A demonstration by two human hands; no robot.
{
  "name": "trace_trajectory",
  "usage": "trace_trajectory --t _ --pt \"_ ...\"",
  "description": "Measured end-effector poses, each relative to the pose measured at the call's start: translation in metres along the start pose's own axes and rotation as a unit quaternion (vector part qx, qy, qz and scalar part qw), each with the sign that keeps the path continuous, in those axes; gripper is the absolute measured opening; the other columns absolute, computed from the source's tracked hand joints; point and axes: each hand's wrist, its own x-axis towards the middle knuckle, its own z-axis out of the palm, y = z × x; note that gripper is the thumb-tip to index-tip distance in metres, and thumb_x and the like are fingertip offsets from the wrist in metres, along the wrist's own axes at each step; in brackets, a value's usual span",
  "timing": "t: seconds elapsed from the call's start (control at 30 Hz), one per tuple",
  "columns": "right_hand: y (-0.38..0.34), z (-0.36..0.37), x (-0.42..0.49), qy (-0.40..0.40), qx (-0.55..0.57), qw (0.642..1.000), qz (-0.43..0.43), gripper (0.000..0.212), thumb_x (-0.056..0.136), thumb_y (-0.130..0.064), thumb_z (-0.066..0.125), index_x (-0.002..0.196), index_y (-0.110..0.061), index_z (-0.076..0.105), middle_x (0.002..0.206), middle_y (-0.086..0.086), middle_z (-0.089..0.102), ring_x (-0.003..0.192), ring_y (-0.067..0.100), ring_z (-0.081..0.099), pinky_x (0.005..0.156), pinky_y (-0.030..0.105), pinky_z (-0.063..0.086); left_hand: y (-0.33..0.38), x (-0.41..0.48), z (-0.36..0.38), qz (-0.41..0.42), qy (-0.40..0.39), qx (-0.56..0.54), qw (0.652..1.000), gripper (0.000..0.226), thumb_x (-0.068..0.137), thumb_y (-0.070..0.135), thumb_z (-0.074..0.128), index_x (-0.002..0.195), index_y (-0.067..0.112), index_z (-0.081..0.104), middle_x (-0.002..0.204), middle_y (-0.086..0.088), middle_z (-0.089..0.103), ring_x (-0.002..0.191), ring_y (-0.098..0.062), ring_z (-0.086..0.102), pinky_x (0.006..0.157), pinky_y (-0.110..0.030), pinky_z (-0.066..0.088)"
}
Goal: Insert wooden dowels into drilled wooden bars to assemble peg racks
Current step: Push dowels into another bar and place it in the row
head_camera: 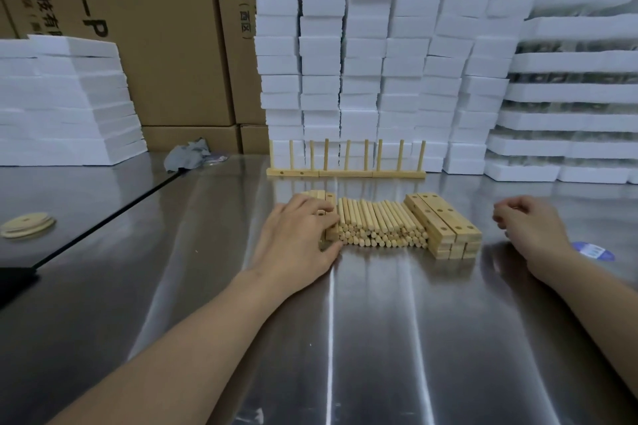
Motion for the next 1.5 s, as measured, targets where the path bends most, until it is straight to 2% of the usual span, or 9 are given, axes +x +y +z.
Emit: trace_trajectory --t 0.23,0.47,0.57,0.63,0.7,0.97,1.23,1.4,1.5 --pt "-0.005 0.003 -0.005 -0.033 -0.028 0.999 -0.024 0.011 0.094 -0.015 0.063 0.088 -0.018 0.072 0.088 0.006 0.074 0.093 0.032 0.069 0.088 0.046 0.054 0.002 0.000 -0.003 -0.052 0.086 -0.076 0.992 0.039 0.102 0.046 0.061 0.135 0.030 0.071 0.134 0.016 0.068 0.125 -0.007 0.050 0.103 -0.036 0.040" --pt "-0.012 0.002 -0.009 -0.044 -0.033 0.998 -0.025 0.011 0.097 -0.017 0.062 0.094 -0.017 0.073 0.091 0.004 0.073 0.094 0.029 0.068 0.085 0.041 0.051 -0.001 0.006 -0.024 -0.216 0.228 -0.382 0.869 0.026 0.104 0.037 0.065 0.124 0.027 0.079 0.120 0.024 0.073 0.118 0.004 0.062 0.091 0.000 0.039" --pt "-0.014 0.003 -0.011 -0.048 -0.026 0.998 -0.024 0.010 0.097 -0.015 0.062 0.095 -0.015 0.072 0.091 0.005 0.073 0.095 0.031 0.068 0.083 0.040 0.049 -0.003 0.007 -0.035 -0.267 0.228 -0.502 0.791 0.014 0.102 0.038 0.069 0.104 0.044 0.081 0.100 0.022 0.078 0.088 0.018 0.065 0.082 -0.004 0.049" --pt "-0.015 0.002 -0.013 -0.049 -0.028 0.998 -0.023 0.010 0.097 -0.015 0.062 0.096 -0.014 0.072 0.091 0.006 0.073 0.096 0.032 0.068 0.086 0.042 0.050 -0.005 0.007 -0.040 -0.307 0.191 -0.509 0.781 0.020 0.101 0.042 0.070 0.086 0.047 0.081 0.085 0.022 0.076 0.076 0.014 0.064 0.080 -0.017 0.054" --pt "-0.016 0.001 -0.015 -0.050 -0.034 0.998 -0.023 0.010 0.097 -0.015 0.063 0.095 -0.015 0.072 0.091 0.005 0.073 0.096 0.031 0.068 0.088 0.043 0.050 -0.009 0.007 -0.041 -0.325 0.143 -0.524 0.774 0.017 0.100 0.042 0.071 0.089 0.041 0.084 0.088 0.017 0.079 0.076 0.009 0.066 0.078 -0.025 0.052" --pt "-0.019 0.000 -0.017 -0.053 -0.042 0.997 -0.020 0.010 0.098 -0.018 0.063 0.092 -0.022 0.071 0.093 0.004 0.073 0.097 0.029 0.068 0.091 0.046 0.051 -0.015 0.002 -0.048 -0.241 -0.119 -0.498 0.825 0.022 0.091 0.049 0.079 0.102 0.031 0.086 0.101 -0.001 0.082 0.077 -0.006 0.061 0.071 -0.027 0.042" --pt "-0.022 0.000 -0.019 -0.057 -0.047 0.997 -0.020 0.009 0.101 -0.018 0.062 0.098 -0.017 0.071 0.093 0.005 0.072 0.093 0.026 0.066 0.087 0.042 0.049 -0.019 -0.002 -0.054 -0.202 -0.286 -0.378 0.857 0.031 0.087 0.056 0.080 0.090 0.026 0.086 0.078 0.006 0.077 0.063 -0.005 0.052 0.059 -0.013 0.042" --pt "-0.022 0.000 -0.020 -0.060 -0.045 0.997 -0.017 0.010 0.101 -0.017 0.062 0.100 -0.014 0.072 0.094 0.006 0.072 0.092 0.026 0.066 0.086 0.041 0.049 -0.021 -0.003 -0.055 -0.178 -0.245 -0.185 0.935 0.044 0.076 0.071 0.083 0.069 0.027 0.080 0.058 0.016 0.069 0.053 0.004 0.054 0.063 -0.028 0.045" --pt "-0.021 0.000 -0.019 -0.058 -0.043 0.997 -0.018 0.010 0.100 -0.017 0.062 0.097 -0.016 0.072 0.093 0.005 0.072 0.094 0.028 0.067 0.087 0.043 0.050 -0.023 -0.002 -0.058 -0.214 -0.137 -0.205 0.945 0.057 0.088 0.066 0.074 0.064 0.015 0.074 0.050 0.014 0.063 0.046 0.005 0.054 0.062 -0.027 0.042"
